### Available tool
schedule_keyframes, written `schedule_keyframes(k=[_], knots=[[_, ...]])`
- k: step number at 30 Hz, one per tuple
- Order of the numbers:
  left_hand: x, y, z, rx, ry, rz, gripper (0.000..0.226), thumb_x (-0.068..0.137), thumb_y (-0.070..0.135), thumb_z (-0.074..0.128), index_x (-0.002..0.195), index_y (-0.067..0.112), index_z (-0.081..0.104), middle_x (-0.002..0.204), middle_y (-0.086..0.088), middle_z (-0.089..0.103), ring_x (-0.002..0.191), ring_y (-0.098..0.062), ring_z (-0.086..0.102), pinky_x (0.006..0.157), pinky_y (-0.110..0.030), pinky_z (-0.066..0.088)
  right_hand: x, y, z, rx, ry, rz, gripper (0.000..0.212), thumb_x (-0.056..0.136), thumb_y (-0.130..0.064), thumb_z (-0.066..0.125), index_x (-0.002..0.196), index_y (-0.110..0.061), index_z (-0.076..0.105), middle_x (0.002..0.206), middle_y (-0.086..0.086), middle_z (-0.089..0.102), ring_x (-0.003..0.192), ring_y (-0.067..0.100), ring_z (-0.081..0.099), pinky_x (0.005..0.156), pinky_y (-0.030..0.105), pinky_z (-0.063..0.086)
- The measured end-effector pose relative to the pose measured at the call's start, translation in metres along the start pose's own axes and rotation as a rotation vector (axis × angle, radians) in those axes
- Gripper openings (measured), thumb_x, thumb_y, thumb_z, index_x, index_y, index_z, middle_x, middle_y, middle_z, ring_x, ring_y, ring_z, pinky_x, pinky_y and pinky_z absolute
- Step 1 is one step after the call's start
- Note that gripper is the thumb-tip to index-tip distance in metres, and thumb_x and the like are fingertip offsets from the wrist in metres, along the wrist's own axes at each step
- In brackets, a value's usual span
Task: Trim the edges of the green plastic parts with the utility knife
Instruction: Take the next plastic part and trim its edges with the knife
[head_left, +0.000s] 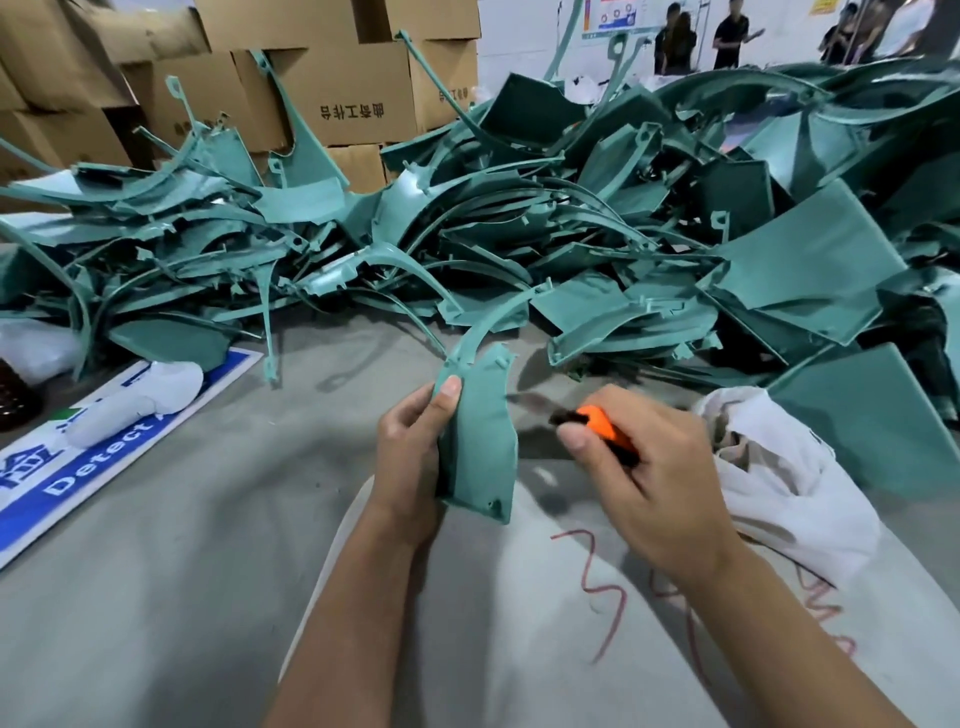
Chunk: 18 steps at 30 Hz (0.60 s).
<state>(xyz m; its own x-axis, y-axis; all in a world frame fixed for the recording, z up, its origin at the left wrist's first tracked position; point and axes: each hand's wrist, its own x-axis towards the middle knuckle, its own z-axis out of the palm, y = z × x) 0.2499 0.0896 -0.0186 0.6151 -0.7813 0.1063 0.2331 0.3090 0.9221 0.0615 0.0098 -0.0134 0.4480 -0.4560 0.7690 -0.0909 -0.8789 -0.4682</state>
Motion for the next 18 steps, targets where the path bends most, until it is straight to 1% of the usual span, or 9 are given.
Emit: schedule_keyframes(k=[2, 4, 5, 6, 8, 10, 14, 18], knots=[[0.0022, 0.0019, 0.0025, -0.04, 0.076, -0.028, 0.025, 0.099, 0.02, 0.062, 0.082, 0.008, 0.074, 0.066, -0.003, 0.068, 0.052, -0.011, 0.061, 0.048, -0.019, 0.049, -0.0016, -0.0058, 0.0054, 0.05, -0.048, -0.051, 0.037, 0.107, -0.043, 0.055, 0.081, -0.017, 0.057, 0.072, -0.015, 0.045, 0.065, 0.009, 0.047, 0.059, 0.027, 0.036], [0.0053, 0.003, 0.0027, -0.101, 0.146, -0.063, 0.024, 0.099, 0.02, 0.061, 0.086, 0.004, 0.071, 0.068, -0.004, 0.07, 0.051, -0.011, 0.062, 0.048, -0.019, 0.05, -0.0019, -0.0079, 0.0076, 0.079, -0.082, -0.088, 0.035, 0.106, -0.044, 0.058, 0.083, -0.017, 0.059, 0.075, -0.016, 0.045, 0.067, 0.006, 0.046, 0.06, 0.026, 0.036], [0.0062, 0.0037, 0.0026, -0.122, 0.161, -0.087, 0.024, 0.099, 0.022, 0.06, 0.089, 0.002, 0.07, 0.066, -0.004, 0.07, 0.048, -0.011, 0.061, 0.046, -0.018, 0.049, -0.0019, -0.0078, 0.0078, 0.086, -0.103, -0.104, 0.035, 0.104, -0.045, 0.061, 0.084, -0.016, 0.061, 0.076, -0.016, 0.046, 0.067, 0.007, 0.047, 0.06, 0.027, 0.037], [0.0064, 0.0046, 0.0027, -0.133, 0.164, -0.113, 0.027, 0.099, 0.026, 0.06, 0.095, 0.0, 0.069, 0.06, -0.003, 0.067, 0.042, -0.011, 0.057, 0.042, -0.017, 0.045, -0.0023, -0.0075, 0.008, 0.088, -0.125, -0.113, 0.036, 0.102, -0.046, 0.064, 0.084, -0.016, 0.063, 0.075, -0.013, 0.048, 0.067, 0.009, 0.047, 0.059, 0.029, 0.039], [0.0067, 0.0048, 0.002, -0.143, 0.157, -0.154, 0.036, 0.1, 0.031, 0.058, 0.111, -0.003, 0.064, 0.048, 0.002, 0.054, 0.034, -0.009, 0.047, 0.037, -0.014, 0.038, -0.003, -0.0071, 0.0092, 0.085, -0.162, -0.119, 0.038, 0.101, -0.048, 0.066, 0.083, -0.015, 0.063, 0.073, -0.01, 0.049, 0.065, 0.014, 0.047, 0.057, 0.037, 0.041], [0.0066, 0.0046, 0.0014, -0.146, 0.149, -0.168, 0.041, 0.101, 0.032, 0.057, 0.121, -0.003, 0.059, 0.046, 0.005, 0.047, 0.032, -0.008, 0.044, 0.037, -0.013, 0.036, -0.0033, -0.0078, 0.01, 0.085, -0.177, -0.114, 0.039, 0.101, -0.049, 0.066, 0.081, -0.015, 0.062, 0.071, -0.009, 0.048, 0.064, 0.016, 0.046, 0.056, 0.04, 0.041], [0.0061, 0.0061, 0.0029, -0.161, 0.11, -0.177, 0.038, 0.099, 0.03, 0.057, 0.124, 0.002, 0.057, 0.046, 0.006, 0.043, 0.034, -0.007, 0.041, 0.037, -0.013, 0.034, -0.0031, -0.0078, 0.0105, 0.075, -0.171, -0.11, 0.04, 0.101, -0.049, 0.066, 0.08, -0.015, 0.063, 0.071, -0.008, 0.049, 0.064, 0.016, 0.046, 0.055, 0.042, 0.041], [0.0043, 0.0053, 0.0029, -0.193, 0.082, -0.157, 0.053, 0.085, 0.034, 0.065, 0.126, 0.001, 0.056, 0.049, 0.007, 0.041, 0.036, -0.005, 0.039, 0.037, -0.015, 0.035, -0.0041, -0.008, 0.0104, 0.046, -0.153, -0.096, 0.038, 0.102, -0.047, 0.066, 0.081, -0.016, 0.065, 0.072, -0.009, 0.051, 0.064, 0.016, 0.049, 0.055, 0.04, 0.042]])
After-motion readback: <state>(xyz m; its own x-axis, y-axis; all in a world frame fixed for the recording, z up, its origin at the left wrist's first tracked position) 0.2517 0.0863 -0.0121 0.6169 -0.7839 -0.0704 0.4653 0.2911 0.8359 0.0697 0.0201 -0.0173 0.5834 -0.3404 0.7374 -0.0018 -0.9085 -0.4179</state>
